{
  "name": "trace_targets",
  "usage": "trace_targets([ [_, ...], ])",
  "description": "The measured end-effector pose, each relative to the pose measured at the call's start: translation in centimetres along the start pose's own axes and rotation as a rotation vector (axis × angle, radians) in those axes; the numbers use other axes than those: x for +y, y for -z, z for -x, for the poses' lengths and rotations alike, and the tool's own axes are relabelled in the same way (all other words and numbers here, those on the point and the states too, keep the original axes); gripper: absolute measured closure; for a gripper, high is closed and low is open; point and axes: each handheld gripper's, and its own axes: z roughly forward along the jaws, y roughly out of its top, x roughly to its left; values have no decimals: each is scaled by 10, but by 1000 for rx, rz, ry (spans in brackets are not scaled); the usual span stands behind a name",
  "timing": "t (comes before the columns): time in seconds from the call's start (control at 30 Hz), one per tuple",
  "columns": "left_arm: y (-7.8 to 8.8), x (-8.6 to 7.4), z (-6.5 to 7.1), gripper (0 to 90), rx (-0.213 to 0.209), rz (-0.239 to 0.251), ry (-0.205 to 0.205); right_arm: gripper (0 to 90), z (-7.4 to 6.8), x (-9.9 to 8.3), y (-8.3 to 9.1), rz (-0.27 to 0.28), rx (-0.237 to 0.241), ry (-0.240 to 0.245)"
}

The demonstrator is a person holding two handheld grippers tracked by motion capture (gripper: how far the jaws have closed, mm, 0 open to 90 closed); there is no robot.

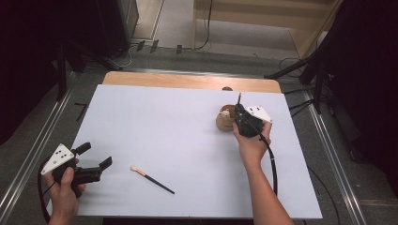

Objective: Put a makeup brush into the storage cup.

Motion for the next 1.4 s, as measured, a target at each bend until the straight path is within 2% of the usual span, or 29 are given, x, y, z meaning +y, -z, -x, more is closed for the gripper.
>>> trace_targets([
  [0.07,0,0,0,0,1,2,3,820,1,0,0,-2,3,0],
  [0.2,0,0,0,0,0,-2,2,696,3,4,4,22,27,-28],
  [0.37,0,0,0,0,1,-5,0,586,7,8,10,34,41,-62],
  [0.43,0,0,0,0,1,-6,0,534,9,10,14,49,48,-67],
  [0.53,0,0,0,0,0,-1,2,389,11,12,19,70,61,-41],
  [0.57,0,0,0,0,0,0,3,331,12,13,21,65,81,-41],
  [0.63,0,0,0,0,0,-4,1,291,12,14,25,53,114,-19],
  [0.7,0,0,1,0,0,-5,-2,215,10,16,31,38,134,1],
  [0.8,-1,0,1,0,-3,-3,-7,16,8,20,39,-33,167,-16],
  [0.83,-1,0,1,0,-2,-4,-8,0,8,20,42,-45,188,-6],
  [1.0,-3,0,0,0,-4,-6,-11,0,5,20,58,-14,257,20],
  [1.13,-5,1,2,0,-11,-9,-24,0,-1,18,67,-2,271,66],
  [1.3,-5,1,3,0,-13,-6,-23,0,-3,12,78,26,293,61],
  [1.4,-6,1,3,0,-12,-9,-27,0,-2,8,84,21,302,62],
])
